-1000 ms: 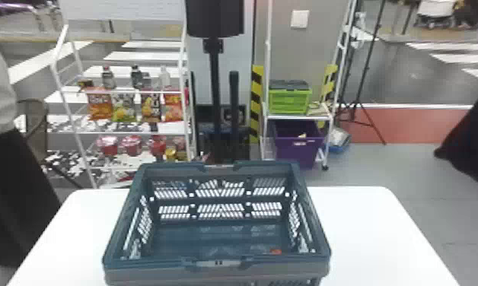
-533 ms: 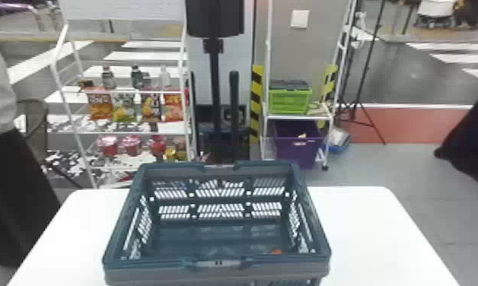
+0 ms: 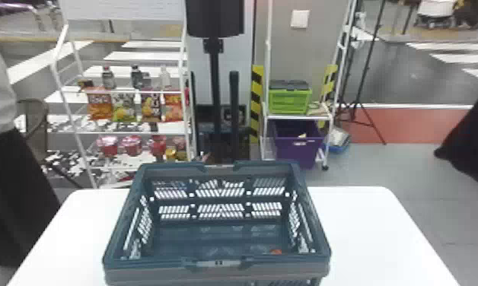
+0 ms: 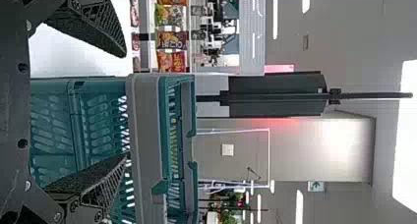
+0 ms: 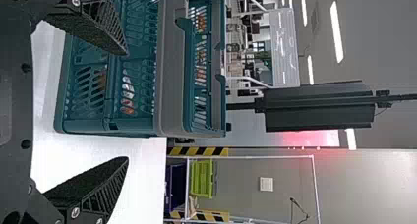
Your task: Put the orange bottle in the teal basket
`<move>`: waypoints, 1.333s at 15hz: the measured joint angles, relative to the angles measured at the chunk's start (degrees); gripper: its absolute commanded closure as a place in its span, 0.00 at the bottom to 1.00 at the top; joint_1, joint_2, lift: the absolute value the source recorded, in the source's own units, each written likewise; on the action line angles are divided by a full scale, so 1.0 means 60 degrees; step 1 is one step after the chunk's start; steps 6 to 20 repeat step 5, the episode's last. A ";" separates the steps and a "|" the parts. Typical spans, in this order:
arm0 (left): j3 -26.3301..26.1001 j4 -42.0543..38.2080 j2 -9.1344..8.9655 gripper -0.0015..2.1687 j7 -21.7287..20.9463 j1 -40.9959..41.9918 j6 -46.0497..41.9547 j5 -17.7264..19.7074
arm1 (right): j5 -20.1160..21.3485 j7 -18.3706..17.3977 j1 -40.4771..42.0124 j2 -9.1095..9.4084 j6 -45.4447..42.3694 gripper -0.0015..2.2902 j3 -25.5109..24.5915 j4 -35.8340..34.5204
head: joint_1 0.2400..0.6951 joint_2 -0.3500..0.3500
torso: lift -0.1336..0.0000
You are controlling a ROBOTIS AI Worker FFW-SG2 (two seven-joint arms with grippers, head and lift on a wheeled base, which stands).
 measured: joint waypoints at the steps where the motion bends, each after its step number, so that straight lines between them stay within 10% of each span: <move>1: 0.0000 -0.0017 0.0000 0.09 0.0000 0.0014 0.0015 0.0003 | 0.0003 0.0000 0.0022 -0.0001 -0.0006 0.06 0.0000 -0.0024 | 0.57 0.50 | 1.00; 20: 0.0000 -0.0033 0.0000 0.08 -0.0010 0.0073 0.0020 0.0062 | 0.0009 0.0005 0.0124 -0.0001 -0.0038 0.06 0.0000 -0.0098 | 0.57 0.50 | 1.00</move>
